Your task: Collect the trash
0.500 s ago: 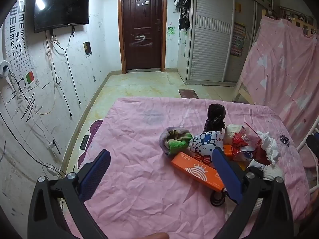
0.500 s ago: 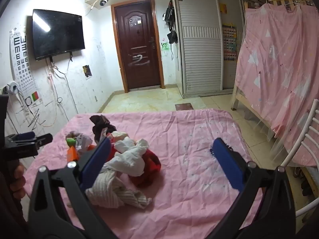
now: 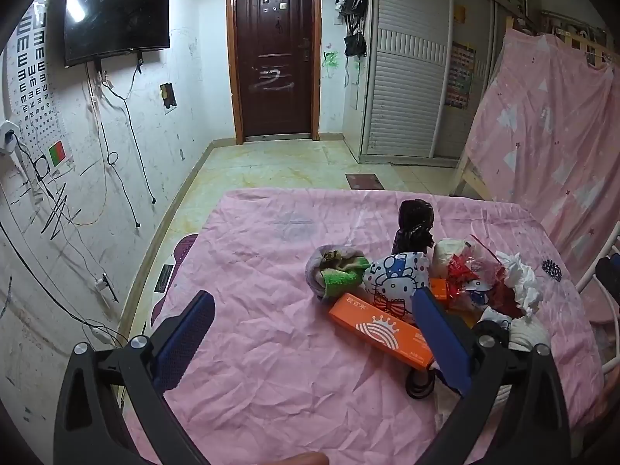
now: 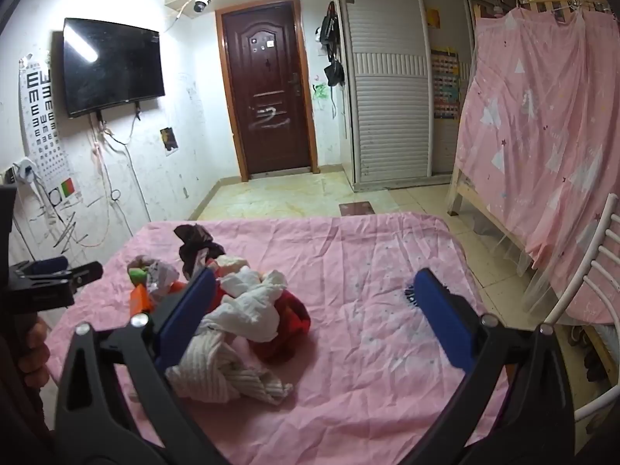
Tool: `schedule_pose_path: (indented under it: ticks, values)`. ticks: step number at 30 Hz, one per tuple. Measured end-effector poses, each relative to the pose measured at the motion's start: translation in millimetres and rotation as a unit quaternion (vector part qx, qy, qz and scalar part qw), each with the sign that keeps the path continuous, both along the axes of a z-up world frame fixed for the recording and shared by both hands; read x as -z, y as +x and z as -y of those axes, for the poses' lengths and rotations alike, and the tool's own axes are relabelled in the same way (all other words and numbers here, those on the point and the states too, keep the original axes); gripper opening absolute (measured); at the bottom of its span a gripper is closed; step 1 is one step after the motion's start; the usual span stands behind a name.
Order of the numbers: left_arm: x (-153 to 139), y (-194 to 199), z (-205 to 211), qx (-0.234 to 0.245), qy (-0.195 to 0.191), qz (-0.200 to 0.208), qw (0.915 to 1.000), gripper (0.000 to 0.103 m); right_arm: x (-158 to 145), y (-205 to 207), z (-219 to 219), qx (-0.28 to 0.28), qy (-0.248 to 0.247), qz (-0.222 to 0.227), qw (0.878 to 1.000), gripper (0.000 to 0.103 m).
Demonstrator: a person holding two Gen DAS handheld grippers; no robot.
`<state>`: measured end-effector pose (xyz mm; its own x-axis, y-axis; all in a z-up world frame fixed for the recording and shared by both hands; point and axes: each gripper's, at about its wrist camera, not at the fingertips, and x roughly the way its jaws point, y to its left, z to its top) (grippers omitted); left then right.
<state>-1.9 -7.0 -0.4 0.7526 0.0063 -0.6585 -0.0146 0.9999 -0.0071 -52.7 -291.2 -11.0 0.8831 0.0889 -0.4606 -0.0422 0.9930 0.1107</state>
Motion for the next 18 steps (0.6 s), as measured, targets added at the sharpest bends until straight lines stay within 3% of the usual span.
schedule_pose_path:
  ticks: [18]
  values:
    - [5.3, -1.2, -2.1, 0.000, 0.000, -0.005, 1.0000, 0.095, 0.2, -0.4, -3.7, -0.001, -0.002, -0.001, 1.000, 0.099]
